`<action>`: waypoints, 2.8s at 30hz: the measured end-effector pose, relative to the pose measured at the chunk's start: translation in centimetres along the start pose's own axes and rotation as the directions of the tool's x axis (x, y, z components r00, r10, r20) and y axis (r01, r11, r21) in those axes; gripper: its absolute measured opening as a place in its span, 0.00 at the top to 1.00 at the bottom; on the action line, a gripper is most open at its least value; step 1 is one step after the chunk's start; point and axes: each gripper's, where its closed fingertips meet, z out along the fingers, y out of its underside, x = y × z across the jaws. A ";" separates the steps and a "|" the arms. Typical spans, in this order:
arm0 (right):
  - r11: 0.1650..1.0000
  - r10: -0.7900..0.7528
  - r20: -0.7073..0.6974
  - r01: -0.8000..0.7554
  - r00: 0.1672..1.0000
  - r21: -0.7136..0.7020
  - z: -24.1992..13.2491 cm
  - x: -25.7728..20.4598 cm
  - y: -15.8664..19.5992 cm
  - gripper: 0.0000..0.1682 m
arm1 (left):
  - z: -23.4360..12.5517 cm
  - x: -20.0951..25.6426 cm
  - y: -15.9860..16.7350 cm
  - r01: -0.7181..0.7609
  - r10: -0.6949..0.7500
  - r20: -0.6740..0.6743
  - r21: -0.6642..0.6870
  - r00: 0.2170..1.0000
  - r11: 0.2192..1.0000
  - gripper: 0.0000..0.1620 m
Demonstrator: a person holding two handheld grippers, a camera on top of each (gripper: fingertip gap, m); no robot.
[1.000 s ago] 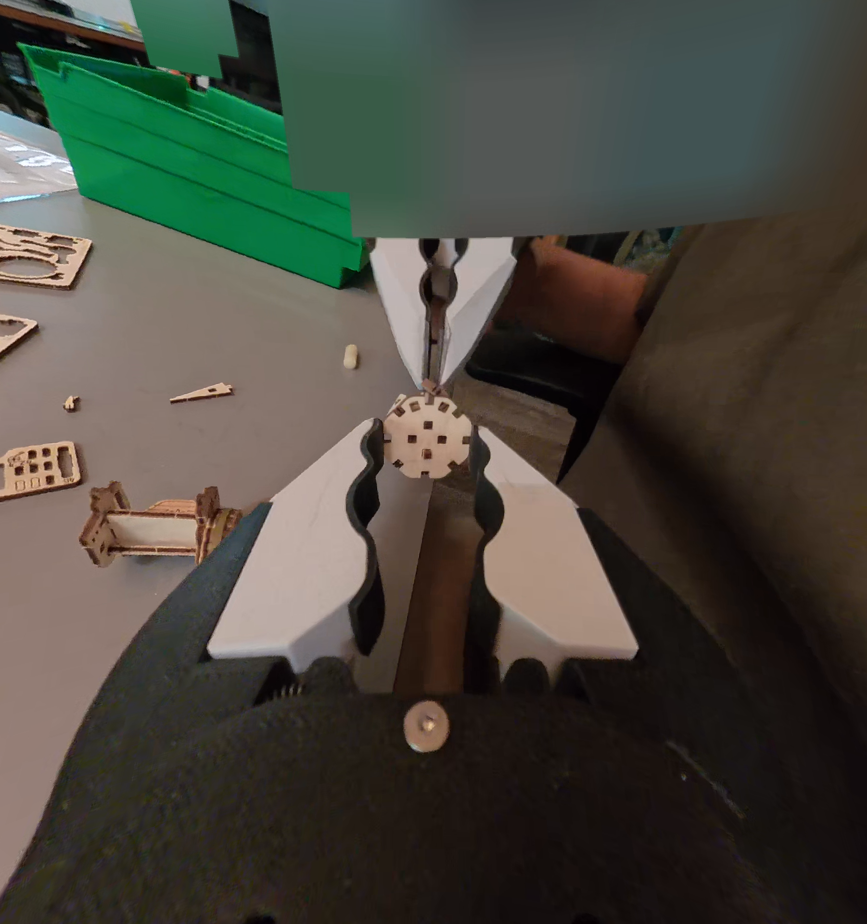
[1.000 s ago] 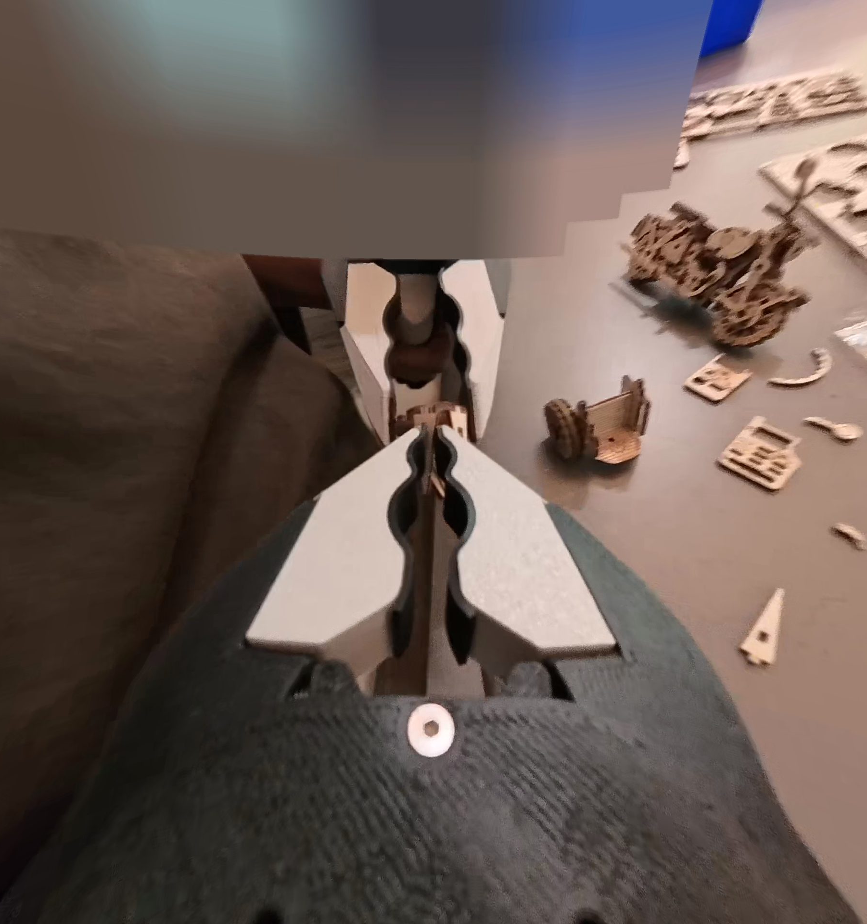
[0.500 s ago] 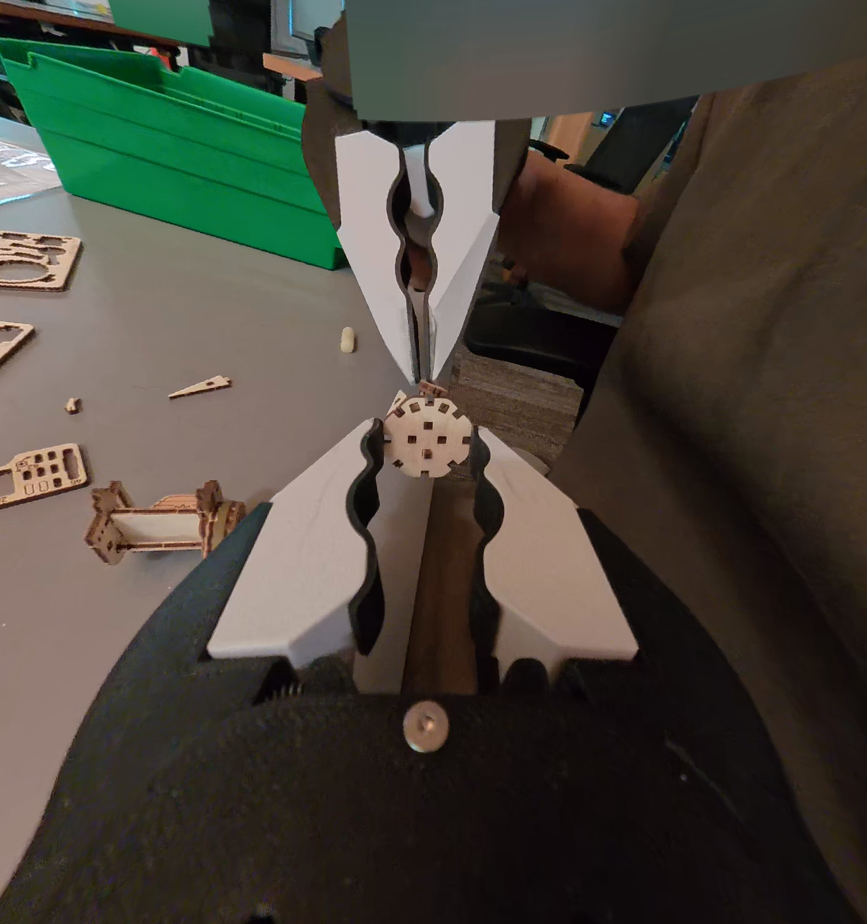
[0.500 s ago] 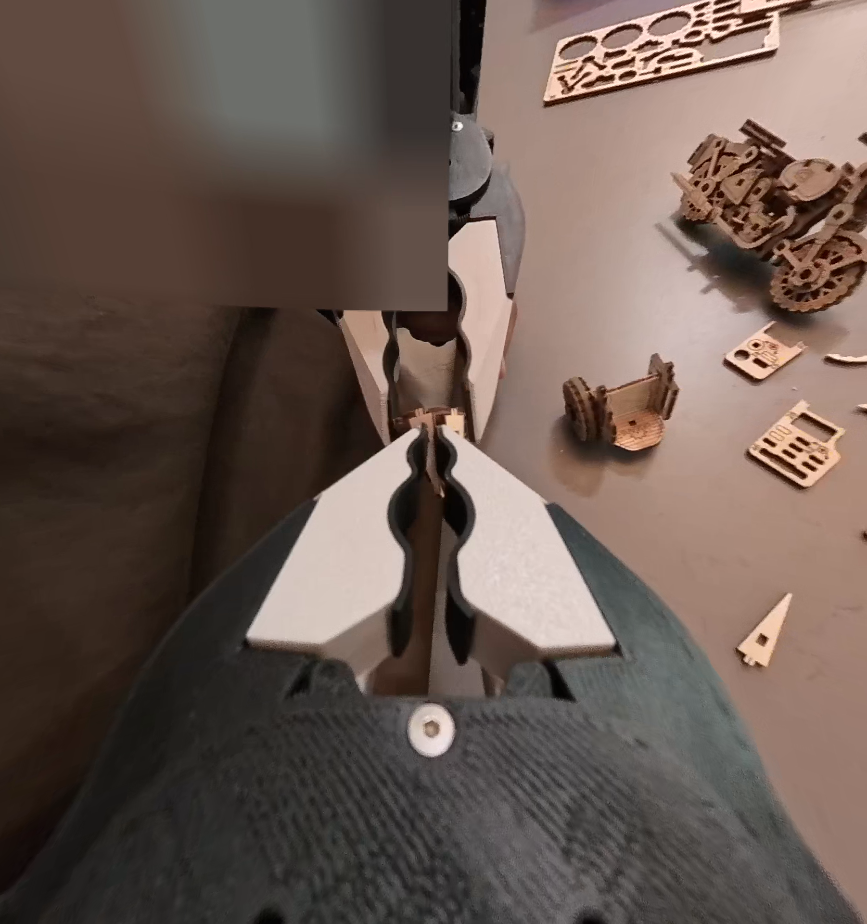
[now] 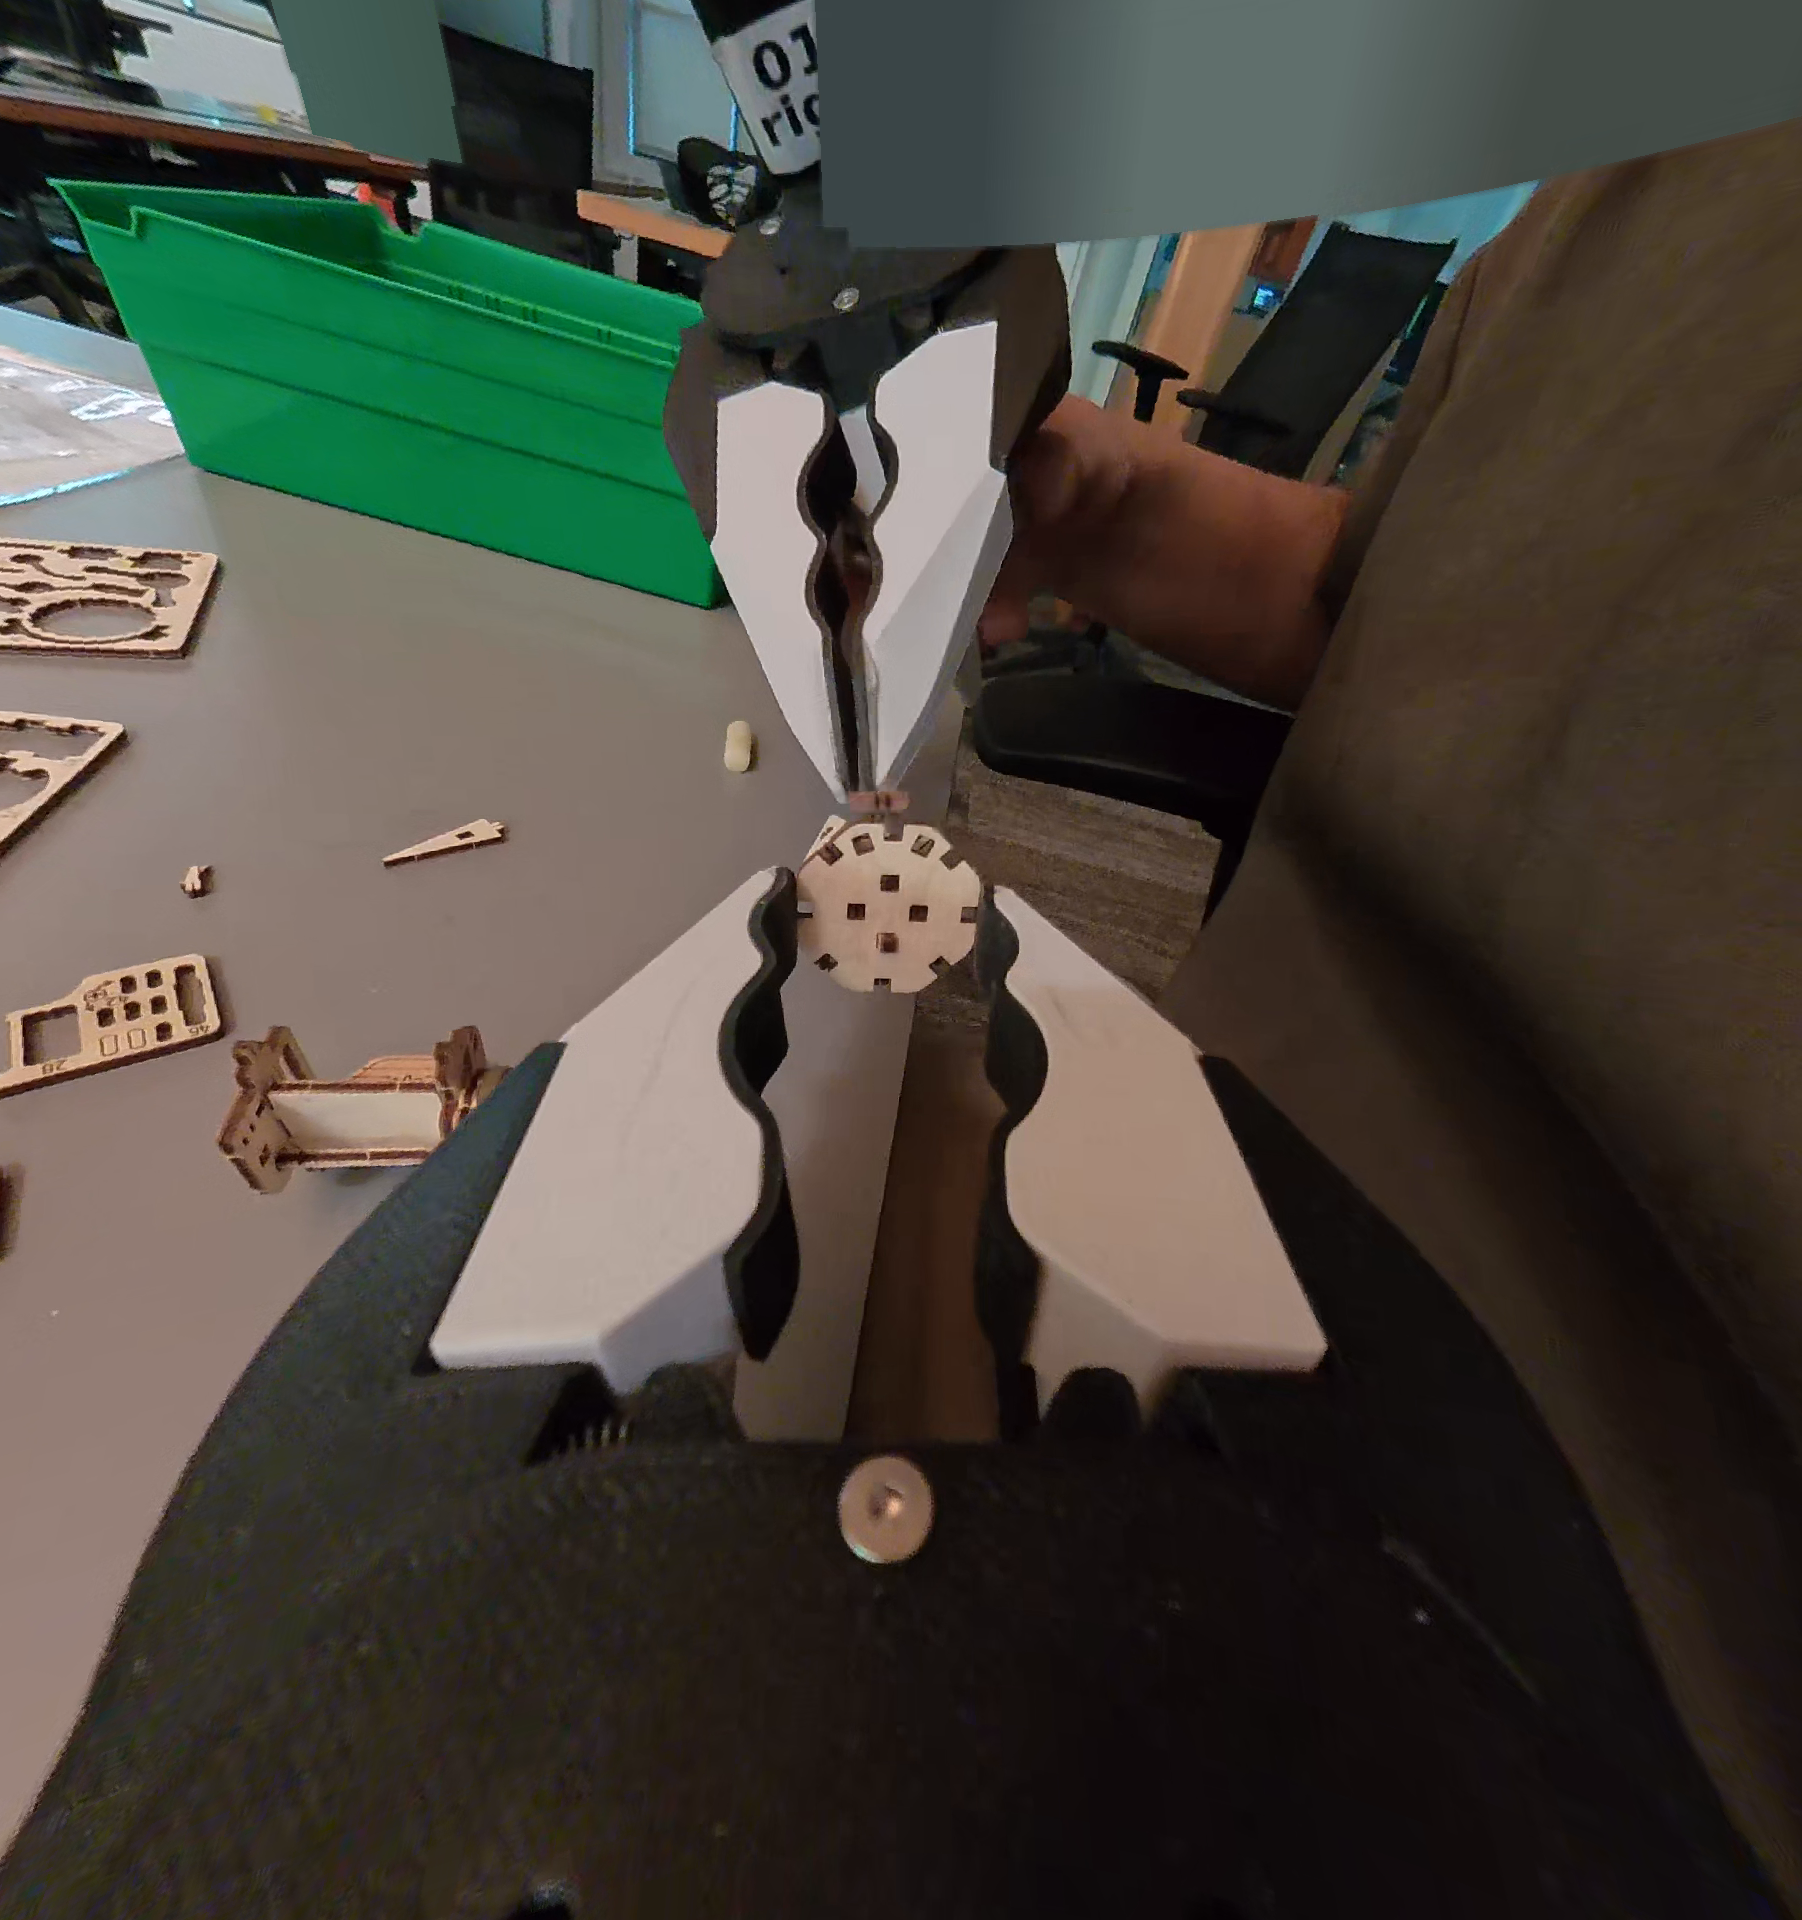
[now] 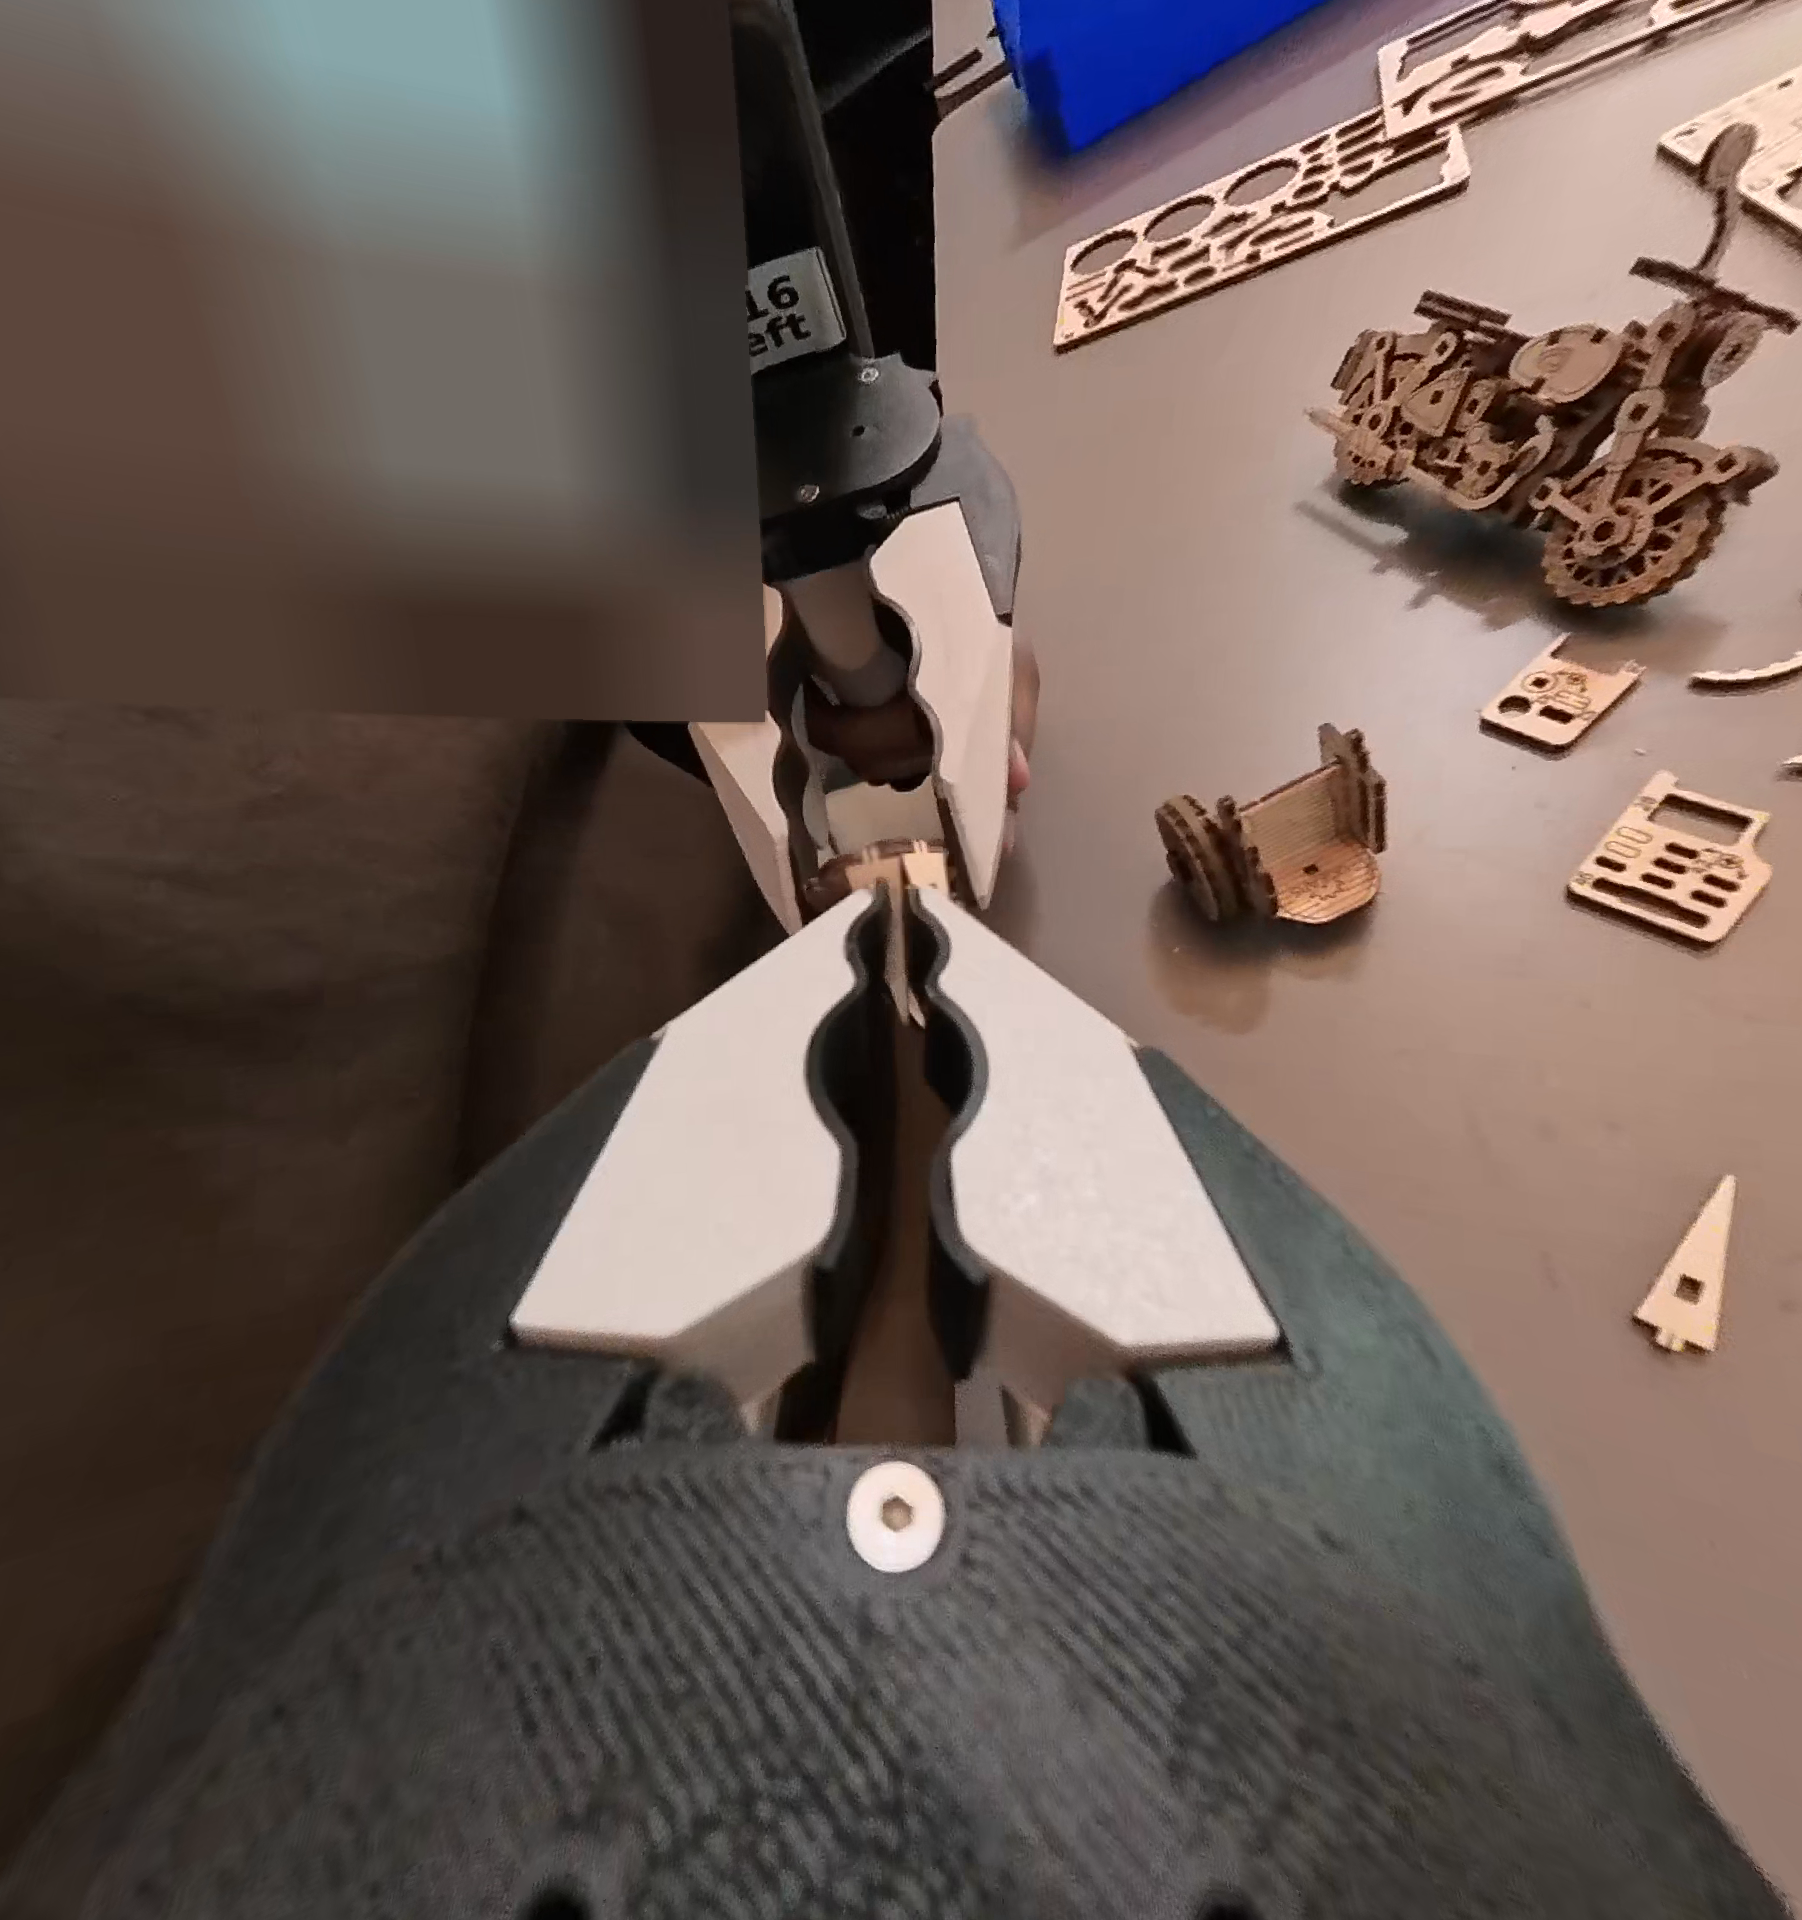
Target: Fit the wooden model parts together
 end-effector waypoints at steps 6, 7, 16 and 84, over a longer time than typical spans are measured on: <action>1.000 -0.029 -0.041 0.029 0.999 -0.001 0.2 0.2 0.1 1.00 | 0.2 -0.2 0.3 0.029 -0.028 0.014 -0.013 0.999 1.000 0.81; 0.999 -0.035 -0.046 0.035 0.998 -0.001 0.2 0.2 0.1 1.00 | 0.1 -0.2 0.3 0.035 -0.035 0.011 -0.011 0.999 0.999 0.81; 0.995 -0.095 -0.138 0.093 0.986 -0.020 0.1 0.9 0.0 1.00 | 0.3 -1.0 0.3 0.057 -0.056 0.066 -0.015 0.996 0.998 0.81; 0.624 -0.754 -0.454 0.733 0.475 -0.269 1.2 1.1 -0.5 0.81 | 0.2 -1.7 -1.8 0.637 -0.616 -0.163 0.157 0.770 0.755 0.82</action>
